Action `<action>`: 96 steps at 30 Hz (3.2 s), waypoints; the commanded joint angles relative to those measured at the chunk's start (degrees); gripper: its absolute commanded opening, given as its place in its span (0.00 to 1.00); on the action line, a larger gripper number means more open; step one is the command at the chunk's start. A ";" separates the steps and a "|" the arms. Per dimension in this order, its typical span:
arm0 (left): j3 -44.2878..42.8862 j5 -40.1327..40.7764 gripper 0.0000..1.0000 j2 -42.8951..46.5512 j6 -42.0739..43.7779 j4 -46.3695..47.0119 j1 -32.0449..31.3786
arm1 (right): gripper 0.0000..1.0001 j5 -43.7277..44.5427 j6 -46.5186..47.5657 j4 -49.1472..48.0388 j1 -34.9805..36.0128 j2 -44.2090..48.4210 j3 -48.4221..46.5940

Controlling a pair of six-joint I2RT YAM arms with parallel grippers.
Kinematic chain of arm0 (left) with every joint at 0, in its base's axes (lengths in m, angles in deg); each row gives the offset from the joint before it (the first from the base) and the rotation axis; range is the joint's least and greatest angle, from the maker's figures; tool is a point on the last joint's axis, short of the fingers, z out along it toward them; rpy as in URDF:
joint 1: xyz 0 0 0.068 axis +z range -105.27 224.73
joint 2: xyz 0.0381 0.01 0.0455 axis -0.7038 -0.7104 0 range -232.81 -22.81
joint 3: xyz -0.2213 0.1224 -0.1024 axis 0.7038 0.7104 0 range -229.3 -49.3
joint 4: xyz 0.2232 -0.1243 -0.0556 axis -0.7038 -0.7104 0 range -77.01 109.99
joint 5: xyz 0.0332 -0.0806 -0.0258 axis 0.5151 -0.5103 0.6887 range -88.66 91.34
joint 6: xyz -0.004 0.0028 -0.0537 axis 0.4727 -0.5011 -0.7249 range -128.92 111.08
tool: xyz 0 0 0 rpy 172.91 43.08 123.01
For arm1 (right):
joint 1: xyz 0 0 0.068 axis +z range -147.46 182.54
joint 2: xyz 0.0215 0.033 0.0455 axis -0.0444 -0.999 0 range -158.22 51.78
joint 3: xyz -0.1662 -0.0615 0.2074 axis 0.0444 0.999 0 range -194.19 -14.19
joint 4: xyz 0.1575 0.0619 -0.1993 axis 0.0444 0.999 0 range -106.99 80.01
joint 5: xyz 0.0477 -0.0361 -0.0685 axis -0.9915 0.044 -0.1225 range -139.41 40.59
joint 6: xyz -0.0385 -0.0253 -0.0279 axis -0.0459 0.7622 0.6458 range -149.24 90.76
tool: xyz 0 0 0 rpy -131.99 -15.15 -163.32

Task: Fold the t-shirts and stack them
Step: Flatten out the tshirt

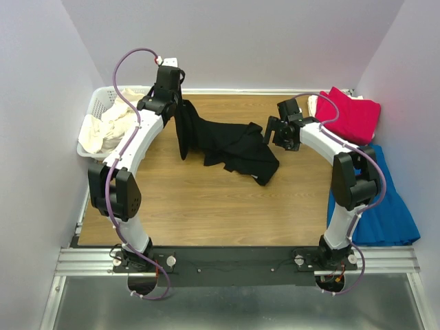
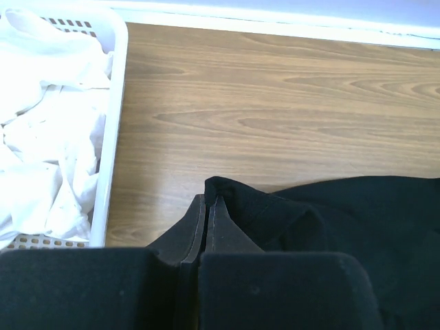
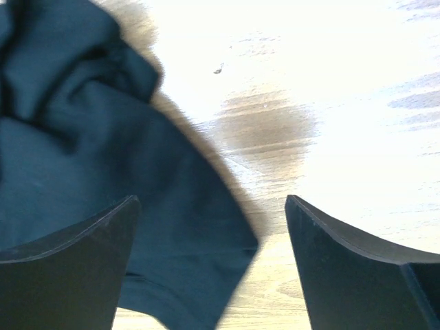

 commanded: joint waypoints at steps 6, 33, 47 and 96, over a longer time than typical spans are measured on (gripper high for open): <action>-5.20 0.43 0.00 -3.17 -1.48 0.78 0.96 | 0.83 -2.41 1.20 2.85 3.22 3.22 5.64; -9.50 0.25 0.00 -2.04 0.37 -1.06 7.10 | 0.01 10.92 0.58 6.62 5.95 6.47 4.35; -20.06 -8.34 0.00 4.81 1.59 -1.07 13.17 | 0.01 39.85 11.91 12.43 3.93 15.70 -23.07; 21.35 -19.97 0.00 0.03 -4.20 19.42 12.56 | 0.01 24.75 12.98 -14.91 -2.75 -11.97 -21.58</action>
